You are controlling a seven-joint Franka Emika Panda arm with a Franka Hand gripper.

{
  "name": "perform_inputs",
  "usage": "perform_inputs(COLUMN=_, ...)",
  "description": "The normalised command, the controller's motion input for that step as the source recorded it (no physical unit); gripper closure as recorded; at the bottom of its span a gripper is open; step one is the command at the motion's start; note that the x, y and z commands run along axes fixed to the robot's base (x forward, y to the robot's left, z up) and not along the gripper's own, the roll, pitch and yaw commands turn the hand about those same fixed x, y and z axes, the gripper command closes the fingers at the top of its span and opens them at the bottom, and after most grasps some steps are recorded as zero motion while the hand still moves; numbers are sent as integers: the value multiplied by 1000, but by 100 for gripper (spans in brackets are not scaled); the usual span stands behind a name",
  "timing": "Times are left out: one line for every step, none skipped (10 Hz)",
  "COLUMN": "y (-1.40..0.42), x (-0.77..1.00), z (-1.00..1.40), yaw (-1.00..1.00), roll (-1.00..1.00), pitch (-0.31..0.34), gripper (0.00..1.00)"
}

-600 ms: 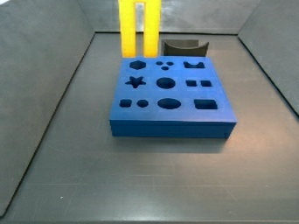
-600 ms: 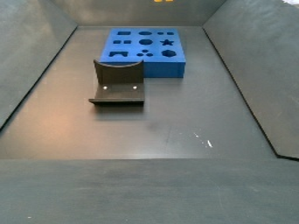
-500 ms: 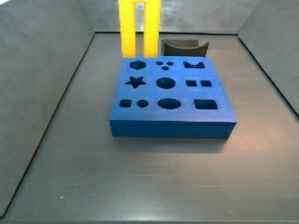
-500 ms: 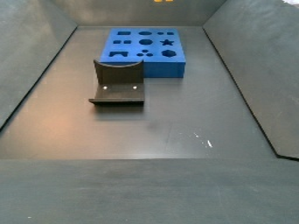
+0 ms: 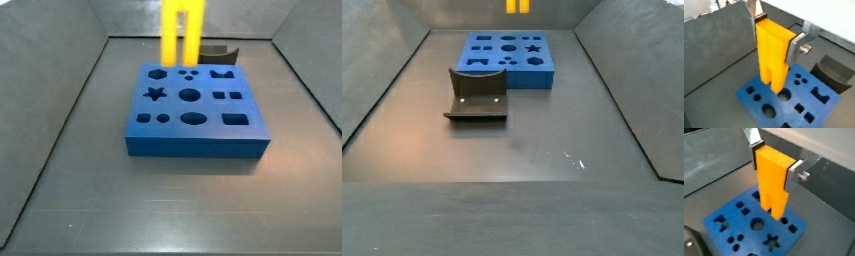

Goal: Insert the double-square object.

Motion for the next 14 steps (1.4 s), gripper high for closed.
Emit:
perform_inputs(y=303, x=1000, z=0, yaw=-103, roll=134, pitch=9, gripper=100)
perform_inputs(y=231, x=1000, z=0, yaw=-160, roll=141, pitch=0, gripper=100)
perform_inputs(y=103, x=1000, z=-9, yaw=-186, roll=114, pitch=-34, gripper=100)
perform_inputs(y=74, x=1000, z=-29, yaw=-206, roll=109, pitch=-49, gripper=100)
perform_inputs(y=40, x=1000, z=-109, yaw=-231, roll=84, pitch=-81, gripper=100)
perform_inputs(y=51, x=943, z=-123, yaw=-291, roll=70, pitch=-74, gripper=100)
perform_inputs(y=69, x=974, z=-100, yaw=-260, roll=64, pitch=0, gripper=100)
perform_inputs(y=97, x=920, z=-123, yaw=-223, roll=37, pitch=54, gripper=100)
perform_inputs(y=97, x=946, z=-206, yaw=-123, roll=0, pitch=154, gripper=100)
perform_inputs(y=129, x=1000, z=-183, yaw=0, roll=-11, pitch=147, gripper=100)
perform_inputs(y=103, x=1000, z=-154, yaw=0, roll=0, pitch=104, gripper=100)
perform_inputs(y=60, x=1000, z=-114, yaw=0, roll=3, pitch=66, gripper=100)
perform_inputs(y=0, x=906, z=-117, yaw=-57, roll=56, pitch=3, gripper=100)
perform_inputs(y=0, x=829, z=-83, yaw=-83, roll=76, pitch=0, gripper=100)
